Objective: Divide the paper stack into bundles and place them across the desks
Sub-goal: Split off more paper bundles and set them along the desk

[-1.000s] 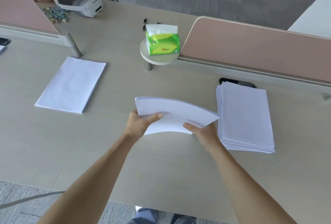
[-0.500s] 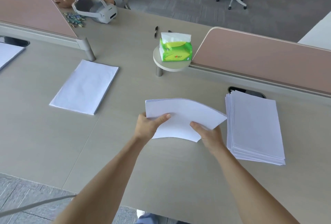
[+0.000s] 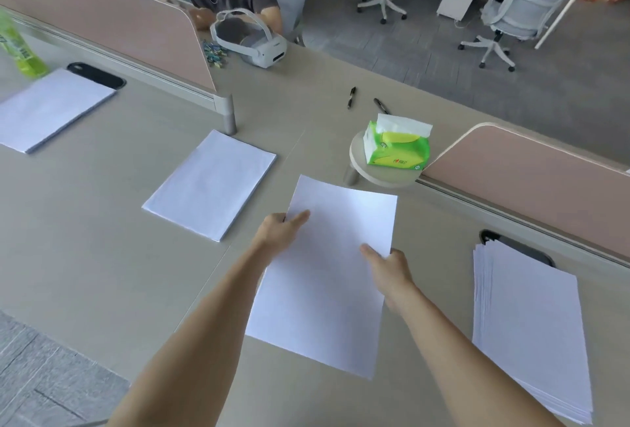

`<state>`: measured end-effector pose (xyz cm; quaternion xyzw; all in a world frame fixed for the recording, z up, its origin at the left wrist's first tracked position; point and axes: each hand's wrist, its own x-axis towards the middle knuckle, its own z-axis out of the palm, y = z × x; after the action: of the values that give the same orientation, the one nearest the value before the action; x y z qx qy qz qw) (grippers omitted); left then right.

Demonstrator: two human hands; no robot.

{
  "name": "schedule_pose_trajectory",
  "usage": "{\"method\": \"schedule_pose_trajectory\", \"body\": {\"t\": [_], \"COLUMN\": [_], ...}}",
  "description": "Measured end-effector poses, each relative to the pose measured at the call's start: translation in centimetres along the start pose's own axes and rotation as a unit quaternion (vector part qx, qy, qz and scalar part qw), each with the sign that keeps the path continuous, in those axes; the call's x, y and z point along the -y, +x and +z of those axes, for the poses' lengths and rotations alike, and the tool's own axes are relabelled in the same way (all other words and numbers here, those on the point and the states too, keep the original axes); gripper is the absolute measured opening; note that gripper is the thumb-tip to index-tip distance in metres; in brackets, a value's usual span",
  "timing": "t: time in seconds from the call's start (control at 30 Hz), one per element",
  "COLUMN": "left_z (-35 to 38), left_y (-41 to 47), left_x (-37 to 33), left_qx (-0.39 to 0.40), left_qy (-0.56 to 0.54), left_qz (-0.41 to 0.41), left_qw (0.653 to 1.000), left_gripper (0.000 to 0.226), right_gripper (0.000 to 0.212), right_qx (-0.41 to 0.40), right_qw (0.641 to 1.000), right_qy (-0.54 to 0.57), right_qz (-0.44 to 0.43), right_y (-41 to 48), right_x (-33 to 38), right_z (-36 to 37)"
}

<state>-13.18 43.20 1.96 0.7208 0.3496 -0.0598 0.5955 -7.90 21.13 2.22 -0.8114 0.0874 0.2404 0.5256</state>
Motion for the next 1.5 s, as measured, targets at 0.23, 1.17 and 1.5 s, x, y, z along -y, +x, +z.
{"method": "schedule_pose_trajectory", "body": {"t": [0.23, 1.17, 1.5], "left_z": [-0.2, 3.0, 1.6], "left_y": [6.5, 18.0, 16.5], "left_x": [2.3, 0.3, 1.7], "left_qx": [-0.100, -0.169, -0.159], "left_qy": [0.186, 0.286, 0.300], "left_qz": [-0.031, -0.107, -0.133], "left_qw": [0.977, 0.937, 0.931], "left_gripper": [0.036, 0.066, 0.069], "right_gripper": [0.031, 0.026, 0.047], "right_qx": [0.029, 0.023, 0.044], "right_qw": [0.995, 0.988, 0.976], "right_qy": [0.011, -0.061, -0.008], "right_qz": [0.099, 0.142, 0.213], "right_y": [7.2, 18.1, 16.4], "right_x": [0.6, 2.3, 1.2], "right_z": [5.3, 8.1, 7.7]}}
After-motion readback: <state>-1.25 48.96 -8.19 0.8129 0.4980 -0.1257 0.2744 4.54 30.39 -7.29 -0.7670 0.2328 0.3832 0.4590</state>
